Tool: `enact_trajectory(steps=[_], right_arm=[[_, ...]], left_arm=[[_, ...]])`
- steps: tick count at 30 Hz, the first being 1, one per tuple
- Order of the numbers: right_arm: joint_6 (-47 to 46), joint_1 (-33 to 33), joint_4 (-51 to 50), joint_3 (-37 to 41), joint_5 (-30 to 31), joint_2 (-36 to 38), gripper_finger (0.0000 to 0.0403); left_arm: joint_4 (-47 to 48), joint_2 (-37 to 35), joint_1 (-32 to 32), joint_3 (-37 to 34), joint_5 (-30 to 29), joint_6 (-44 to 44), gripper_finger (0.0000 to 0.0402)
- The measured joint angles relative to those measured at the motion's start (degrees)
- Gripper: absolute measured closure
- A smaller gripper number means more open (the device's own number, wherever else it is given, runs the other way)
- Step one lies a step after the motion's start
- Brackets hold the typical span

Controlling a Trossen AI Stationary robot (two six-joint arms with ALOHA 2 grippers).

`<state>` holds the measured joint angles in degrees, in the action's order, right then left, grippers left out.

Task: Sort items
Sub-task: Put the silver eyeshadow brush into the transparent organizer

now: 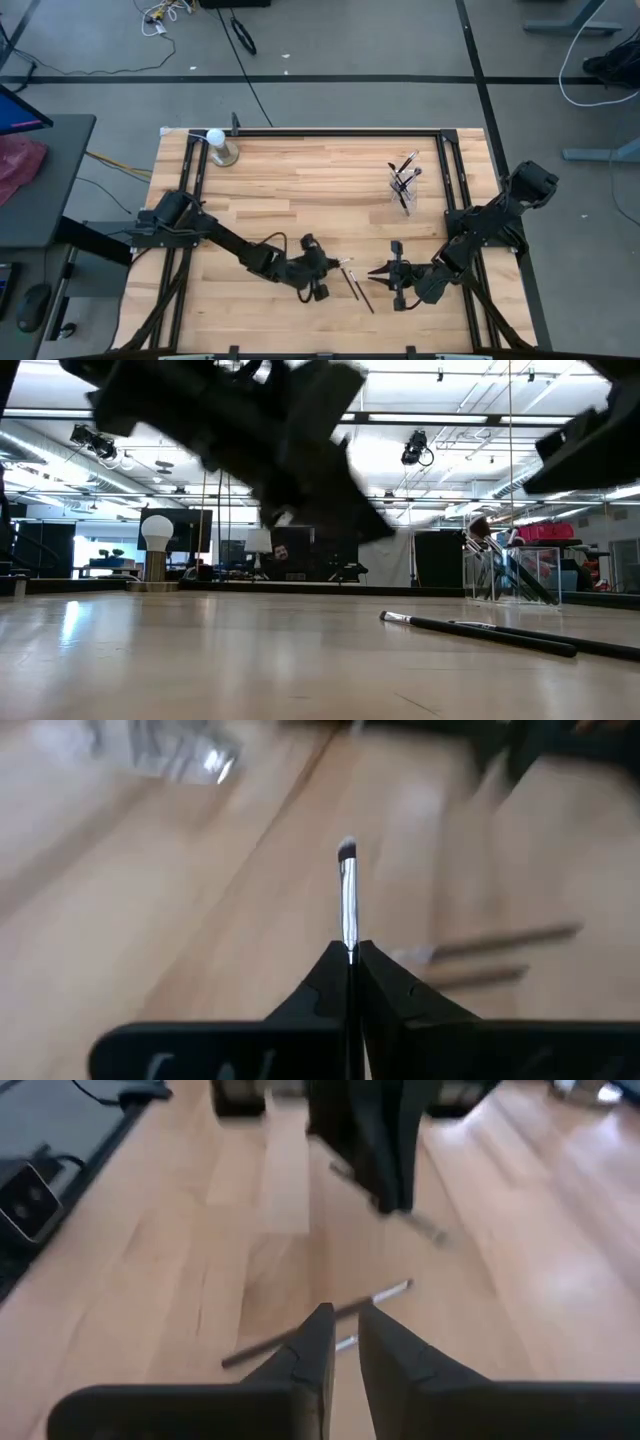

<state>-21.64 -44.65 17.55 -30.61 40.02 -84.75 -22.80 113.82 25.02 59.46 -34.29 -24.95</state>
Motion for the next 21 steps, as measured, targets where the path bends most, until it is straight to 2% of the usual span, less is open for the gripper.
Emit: enact_trajectory(steps=[5, 8, 13, 17, 21], right_arm=[[-5.54, 1.25, 0.14, 0.0, 0.53, -5.55, 0.0329], [-6.14, 2.11, 5.0, 0.0, 4.37, -9.07, 0.0304], [7.1, 2.24, 21.99, 0.0, 11.33, -12.28, 0.026], [19.75, 2.11, 32.94, 0.0, 11.52, -12.35, 0.0236], [26.46, 1.65, 38.2, 0.0, 11.4, -12.15, 0.0234]], left_arm=[[-13.47, -0.06, -1.31, 0.02, 5.56, 8.55, 0.0393], [-19.12, -0.15, -1.94, 0.07, 9.32, 10.9, 0.0393], [-21.93, -0.19, -2.36, 0.11, 12.07, 12.11, 0.0389], [-22.25, -0.19, -2.36, 0.11, 12.27, 12.11, 0.0393], [-22.52, -0.26, -2.36, 0.11, 12.13, 12.11, 0.0389]])
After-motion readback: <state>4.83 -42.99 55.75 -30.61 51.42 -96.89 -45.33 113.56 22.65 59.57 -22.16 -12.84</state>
